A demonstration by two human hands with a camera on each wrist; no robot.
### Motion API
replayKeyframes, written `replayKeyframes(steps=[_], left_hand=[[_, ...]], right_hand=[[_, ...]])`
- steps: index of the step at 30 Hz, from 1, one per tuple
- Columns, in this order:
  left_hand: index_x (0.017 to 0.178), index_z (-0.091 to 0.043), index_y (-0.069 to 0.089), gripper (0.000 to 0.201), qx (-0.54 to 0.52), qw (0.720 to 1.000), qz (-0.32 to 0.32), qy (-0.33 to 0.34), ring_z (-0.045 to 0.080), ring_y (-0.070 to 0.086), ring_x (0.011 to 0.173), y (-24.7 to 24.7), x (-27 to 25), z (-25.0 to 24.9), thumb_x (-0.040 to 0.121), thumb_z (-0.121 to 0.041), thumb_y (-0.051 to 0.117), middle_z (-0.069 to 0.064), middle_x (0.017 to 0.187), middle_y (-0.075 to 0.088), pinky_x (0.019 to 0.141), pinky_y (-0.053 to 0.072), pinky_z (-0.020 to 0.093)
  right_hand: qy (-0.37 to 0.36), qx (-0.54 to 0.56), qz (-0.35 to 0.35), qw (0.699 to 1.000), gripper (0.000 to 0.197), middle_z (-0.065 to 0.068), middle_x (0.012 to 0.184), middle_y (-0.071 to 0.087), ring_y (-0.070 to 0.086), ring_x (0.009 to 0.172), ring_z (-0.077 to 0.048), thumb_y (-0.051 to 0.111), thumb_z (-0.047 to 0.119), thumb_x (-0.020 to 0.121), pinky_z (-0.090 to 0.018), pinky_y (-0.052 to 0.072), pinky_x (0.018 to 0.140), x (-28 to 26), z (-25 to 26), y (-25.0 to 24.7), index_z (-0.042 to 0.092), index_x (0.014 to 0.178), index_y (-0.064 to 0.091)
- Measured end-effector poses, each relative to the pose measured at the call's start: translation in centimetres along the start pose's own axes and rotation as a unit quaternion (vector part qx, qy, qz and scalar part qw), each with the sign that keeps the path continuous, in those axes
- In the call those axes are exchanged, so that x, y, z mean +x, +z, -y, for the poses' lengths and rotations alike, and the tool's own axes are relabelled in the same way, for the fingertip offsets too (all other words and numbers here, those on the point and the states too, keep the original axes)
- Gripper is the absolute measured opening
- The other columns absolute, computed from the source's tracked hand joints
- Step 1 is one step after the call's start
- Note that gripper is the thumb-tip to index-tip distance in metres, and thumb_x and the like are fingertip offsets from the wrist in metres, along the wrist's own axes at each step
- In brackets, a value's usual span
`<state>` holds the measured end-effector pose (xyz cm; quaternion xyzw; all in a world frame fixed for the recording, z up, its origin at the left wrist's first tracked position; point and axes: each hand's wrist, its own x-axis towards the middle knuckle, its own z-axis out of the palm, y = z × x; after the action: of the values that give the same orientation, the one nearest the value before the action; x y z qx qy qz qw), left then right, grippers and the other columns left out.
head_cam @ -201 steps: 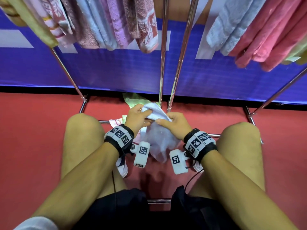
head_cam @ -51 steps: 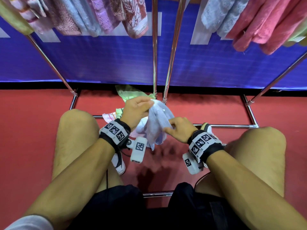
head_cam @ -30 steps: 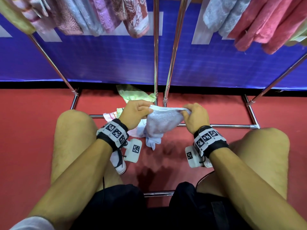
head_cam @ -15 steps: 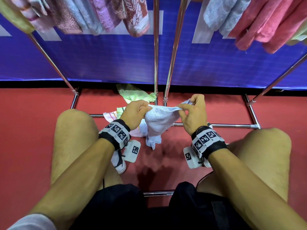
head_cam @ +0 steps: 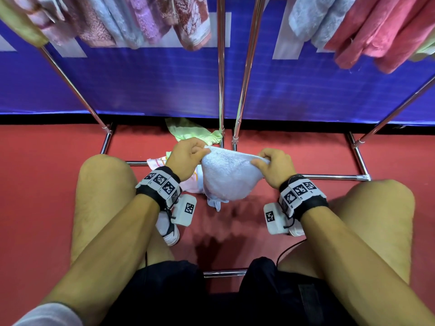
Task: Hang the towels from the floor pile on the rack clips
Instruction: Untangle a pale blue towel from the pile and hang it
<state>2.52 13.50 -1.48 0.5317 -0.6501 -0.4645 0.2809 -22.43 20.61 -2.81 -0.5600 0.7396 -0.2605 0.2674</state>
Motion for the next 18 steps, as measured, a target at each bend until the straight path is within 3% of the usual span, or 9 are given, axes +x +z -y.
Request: replayKeyframes(steps=[2,4,7,10,15,18], left_hand=[[0.081,-0.020,0.061,0.012,0.023,1.000,-0.009,0.007,0.011,0.052,0.060,-0.1,0.1,0.1,0.084,-0.025,0.071,-0.011,0.056,0.057,0.077,0.057,0.048],[0.081,-0.017,0.059,0.013,0.048,0.999,-0.020,0.015,0.007,0.046,0.055,-0.1,0.1,-0.1,0.088,-0.018,0.070,-0.014,0.050,0.050,0.073,0.054,0.042],[0.083,-0.016,0.058,0.013,0.047,0.999,-0.025,0.009,0.014,0.047,0.060,0.1,0.0,-0.2,0.088,-0.024,0.067,-0.006,0.057,0.051,0.073,0.055,0.046],[0.084,-0.022,0.056,0.014,0.034,0.999,-0.026,0.008,0.019,0.049,0.064,0.3,0.2,0.6,0.086,-0.036,0.060,-0.002,0.062,0.053,0.073,0.056,0.056],[0.093,-0.017,0.056,0.010,0.061,0.996,-0.059,0.015,0.025,0.057,0.067,1.0,0.0,0.5,0.095,-0.027,0.058,0.001,0.072,0.061,0.075,0.055,0.049],[0.091,-0.022,0.056,0.008,0.054,0.996,-0.066,0.007,0.029,0.059,0.066,1.5,-0.4,0.2,0.092,-0.028,0.060,0.001,0.065,0.065,0.071,0.055,0.044]], right_hand=[[-0.001,0.039,-0.031,0.999,0.014,-0.002,0.074,0.065,0.056,0.074,-0.026,0.072,0.026,0.084,-0.030,0.041,0.068,0.1,-0.1,-0.3,0.020,0.076,0.062],[-0.014,0.062,-0.064,0.996,0.014,-0.001,0.069,0.061,0.053,0.068,-0.024,0.070,0.023,0.085,-0.028,0.036,0.064,0.2,0.1,-0.4,0.016,0.078,0.061],[-0.044,0.050,-0.079,0.995,0.015,0.001,0.068,0.057,0.048,0.066,-0.023,0.066,0.021,0.088,-0.027,0.029,0.061,0.1,0.1,-0.3,0.015,0.080,0.056],[-0.054,0.031,-0.069,0.996,0.013,0.001,0.069,0.056,0.048,0.068,-0.024,0.065,0.017,0.089,-0.034,0.035,0.065,0.0,-0.1,0.0,0.013,0.082,0.055],[-0.033,0.050,-0.069,0.996,0.009,0.006,0.061,0.051,0.048,0.063,-0.022,0.065,0.019,0.086,-0.032,0.040,0.066,0.2,0.2,-0.2,0.016,0.084,0.057],[-0.039,0.100,-0.040,0.993,0.016,-0.002,0.053,0.052,0.046,0.054,-0.019,0.055,0.010,0.085,-0.033,0.044,0.062,-0.1,0.5,-0.1,0.023,0.095,0.053]])
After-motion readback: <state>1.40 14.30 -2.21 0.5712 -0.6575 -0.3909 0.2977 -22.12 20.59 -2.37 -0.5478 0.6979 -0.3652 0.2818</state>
